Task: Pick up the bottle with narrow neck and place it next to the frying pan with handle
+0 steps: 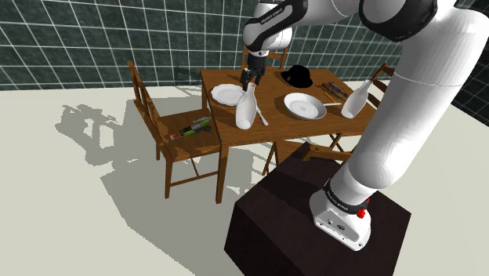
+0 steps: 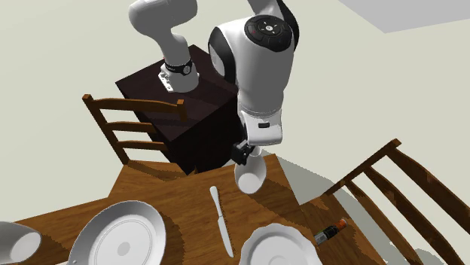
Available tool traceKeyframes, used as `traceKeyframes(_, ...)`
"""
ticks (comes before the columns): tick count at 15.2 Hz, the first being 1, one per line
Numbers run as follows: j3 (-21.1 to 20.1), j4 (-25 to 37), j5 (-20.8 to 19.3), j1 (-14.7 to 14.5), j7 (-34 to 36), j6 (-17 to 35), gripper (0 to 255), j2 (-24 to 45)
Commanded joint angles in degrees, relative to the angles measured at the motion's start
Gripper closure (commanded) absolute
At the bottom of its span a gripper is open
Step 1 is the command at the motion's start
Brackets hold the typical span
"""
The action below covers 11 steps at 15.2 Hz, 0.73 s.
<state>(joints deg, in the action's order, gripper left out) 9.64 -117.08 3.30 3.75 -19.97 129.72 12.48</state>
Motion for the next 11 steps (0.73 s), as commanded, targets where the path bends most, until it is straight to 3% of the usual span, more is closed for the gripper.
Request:
traceKeyframes(1, -0.1, -0.6, 0.3, 0.1, -0.2, 1.5, 0, 0.9)
traceKeyframes(10, -0.1, -0.8, 0.3, 0.1, -0.3, 1.9, 0, 1.1)
traceKeyframes(11, -0.1, -0.8, 0.3, 0.1, -0.3, 1.9, 255, 1.1)
